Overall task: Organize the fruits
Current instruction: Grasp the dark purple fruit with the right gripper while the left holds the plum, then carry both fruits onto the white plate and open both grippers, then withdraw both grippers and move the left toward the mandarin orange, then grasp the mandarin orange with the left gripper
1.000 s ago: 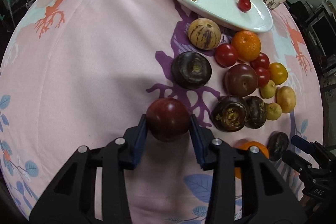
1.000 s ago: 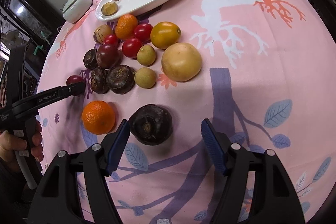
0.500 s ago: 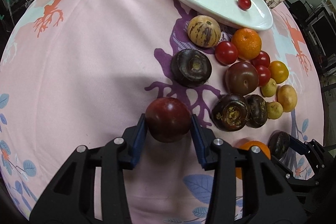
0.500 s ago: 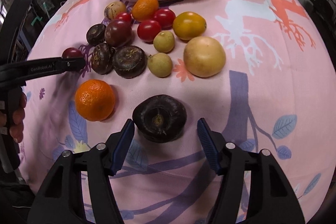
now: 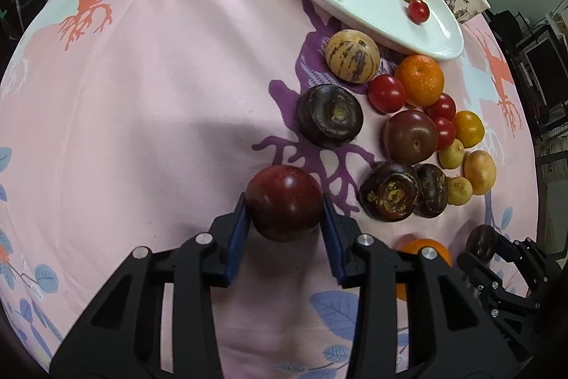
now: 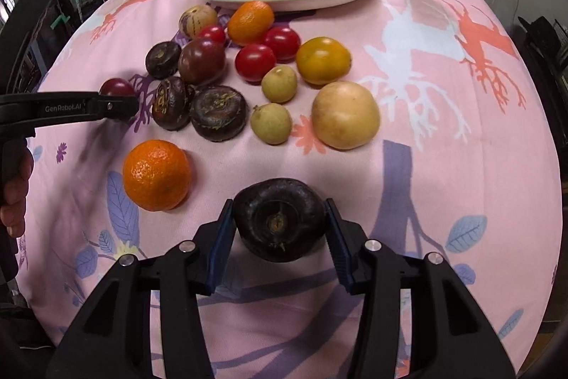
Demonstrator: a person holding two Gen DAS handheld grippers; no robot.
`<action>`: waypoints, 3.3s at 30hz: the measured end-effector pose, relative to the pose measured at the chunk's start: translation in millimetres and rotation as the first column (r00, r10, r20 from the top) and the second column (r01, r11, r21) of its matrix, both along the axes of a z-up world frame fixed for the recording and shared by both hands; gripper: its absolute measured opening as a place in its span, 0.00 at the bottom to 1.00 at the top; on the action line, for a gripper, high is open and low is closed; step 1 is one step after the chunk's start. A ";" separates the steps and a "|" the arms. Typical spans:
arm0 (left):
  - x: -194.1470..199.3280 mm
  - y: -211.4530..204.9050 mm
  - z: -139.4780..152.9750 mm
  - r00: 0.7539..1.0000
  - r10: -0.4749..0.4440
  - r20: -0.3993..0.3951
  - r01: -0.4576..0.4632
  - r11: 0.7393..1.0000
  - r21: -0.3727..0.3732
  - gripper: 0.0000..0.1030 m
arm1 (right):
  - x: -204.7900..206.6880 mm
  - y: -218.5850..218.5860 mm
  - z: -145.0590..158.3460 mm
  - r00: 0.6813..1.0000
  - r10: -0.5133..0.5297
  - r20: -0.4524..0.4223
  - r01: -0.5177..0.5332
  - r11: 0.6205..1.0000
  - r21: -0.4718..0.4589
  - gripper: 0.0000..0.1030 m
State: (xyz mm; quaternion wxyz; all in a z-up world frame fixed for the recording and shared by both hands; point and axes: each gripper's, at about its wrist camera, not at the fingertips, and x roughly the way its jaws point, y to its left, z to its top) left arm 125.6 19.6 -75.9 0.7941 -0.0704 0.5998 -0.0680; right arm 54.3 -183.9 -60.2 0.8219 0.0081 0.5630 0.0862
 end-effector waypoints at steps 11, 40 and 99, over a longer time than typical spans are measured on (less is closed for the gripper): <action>-4.3 5.2 53.2 0.991 -0.032 0.127 0.035 0.999 -0.019 0.38 | 8.8 -30.7 41.4 0.993 -0.105 0.058 0.097 0.987 0.127 0.48; 192.5 -59.4 47.4 0.975 -0.109 0.193 0.105 0.994 0.034 0.38 | 203.8 -26.7 35.9 0.982 -0.049 0.184 0.032 0.995 0.093 0.48; -57.0 -86.5 19.5 0.976 -0.218 0.028 0.216 0.975 0.042 0.74 | -22.0 -62.9 26.1 0.985 -0.175 -0.001 0.171 0.966 0.196 0.69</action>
